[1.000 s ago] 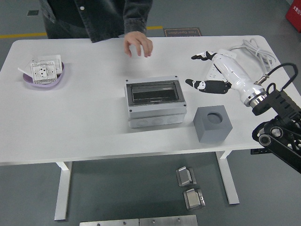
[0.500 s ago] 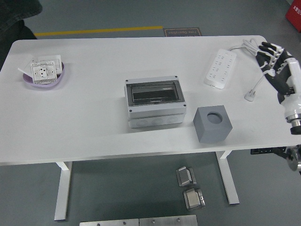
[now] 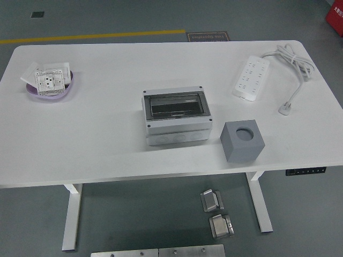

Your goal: Pick up the cylinder from the cube,place it in the box,flap close box

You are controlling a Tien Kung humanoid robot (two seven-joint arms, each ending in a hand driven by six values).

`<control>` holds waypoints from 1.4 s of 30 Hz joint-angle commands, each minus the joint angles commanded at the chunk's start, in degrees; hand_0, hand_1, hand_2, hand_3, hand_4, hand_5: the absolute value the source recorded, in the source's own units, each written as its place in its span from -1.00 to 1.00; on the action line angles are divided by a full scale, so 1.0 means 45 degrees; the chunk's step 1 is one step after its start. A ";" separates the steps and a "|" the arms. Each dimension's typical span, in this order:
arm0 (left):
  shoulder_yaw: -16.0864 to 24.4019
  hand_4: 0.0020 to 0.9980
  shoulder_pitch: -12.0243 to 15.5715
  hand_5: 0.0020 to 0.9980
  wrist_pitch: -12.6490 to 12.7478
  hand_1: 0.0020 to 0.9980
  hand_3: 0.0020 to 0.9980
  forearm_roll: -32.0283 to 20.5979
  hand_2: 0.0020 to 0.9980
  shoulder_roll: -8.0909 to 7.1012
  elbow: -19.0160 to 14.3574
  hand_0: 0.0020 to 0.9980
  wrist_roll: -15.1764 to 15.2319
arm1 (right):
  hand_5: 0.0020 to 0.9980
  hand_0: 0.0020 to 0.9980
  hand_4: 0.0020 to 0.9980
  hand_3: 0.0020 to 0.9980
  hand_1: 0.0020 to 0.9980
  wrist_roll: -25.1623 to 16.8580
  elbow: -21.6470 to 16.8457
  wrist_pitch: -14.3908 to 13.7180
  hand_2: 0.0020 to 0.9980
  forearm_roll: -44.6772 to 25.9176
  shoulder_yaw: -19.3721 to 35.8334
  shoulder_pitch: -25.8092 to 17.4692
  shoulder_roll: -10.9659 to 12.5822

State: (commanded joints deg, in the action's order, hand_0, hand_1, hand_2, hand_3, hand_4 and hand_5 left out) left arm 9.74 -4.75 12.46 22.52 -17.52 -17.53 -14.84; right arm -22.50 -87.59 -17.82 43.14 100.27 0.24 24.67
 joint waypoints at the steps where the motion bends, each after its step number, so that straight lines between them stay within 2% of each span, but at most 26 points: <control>1: 0.0024 0.11 -0.0004 -0.32 0.0005 0.29 0.22 0.0011 0.11 0.0008 0.0000 0.30 0.0005 | 0.14 0.62 0.77 0.54 0.50 0.0008 -0.0016 -0.0018 0.53 0.0028 0.0046 -0.0014 0.0008; 19: 0.0462 0.19 -0.0156 -0.34 -0.0003 0.29 0.22 0.0240 0.11 0.0266 -0.0002 0.30 -0.0007 | 0.18 0.62 0.77 0.54 0.49 0.0041 -0.0314 -0.0249 0.53 0.0539 0.0273 -0.0060 0.0120; 24: 0.0332 0.20 -0.0145 -0.34 0.0009 0.29 0.23 0.0597 0.11 0.0385 -0.0187 0.30 -0.0068 | 0.21 0.62 0.77 0.54 0.49 0.0031 -0.0313 -0.0339 0.53 0.0640 0.0307 -0.0119 0.0152; 28: 0.0095 0.21 -0.0099 -0.34 0.0608 0.29 0.23 0.1085 0.11 0.0529 -0.0048 0.30 -0.0765 | 0.20 0.62 0.77 0.54 0.49 0.0039 -0.0290 -0.0386 0.53 0.0666 0.0335 -0.0222 0.0153; 31: 0.0151 0.21 -0.0083 -0.34 0.1011 0.29 0.23 0.1238 0.11 0.0516 0.0058 0.30 -0.1111 | 0.20 0.62 0.77 0.54 0.49 0.0055 -0.0272 -0.0385 0.53 0.0677 0.0379 -0.0273 0.0178; 36: 0.0914 0.22 -0.0137 -0.34 0.1106 0.29 0.23 0.1505 0.11 0.0354 0.0098 0.30 -0.1177 | 0.22 0.61 0.76 0.53 0.49 0.0068 -0.0280 -0.0401 0.52 0.0722 0.0526 -0.0343 0.0224; 42: 0.1756 0.23 -0.0274 -0.34 0.1359 0.29 0.23 0.2176 0.11 0.0426 0.0099 0.31 -0.1496 | 0.23 0.61 0.77 0.52 0.48 0.0110 -0.0276 -0.0413 0.52 0.0826 0.0617 -0.0363 0.0229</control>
State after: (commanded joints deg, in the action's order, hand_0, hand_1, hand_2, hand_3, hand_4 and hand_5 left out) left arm 17.64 -5.99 18.58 32.32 -15.61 -17.08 -21.57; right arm -22.01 -88.83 -19.68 46.86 103.05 -1.39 25.70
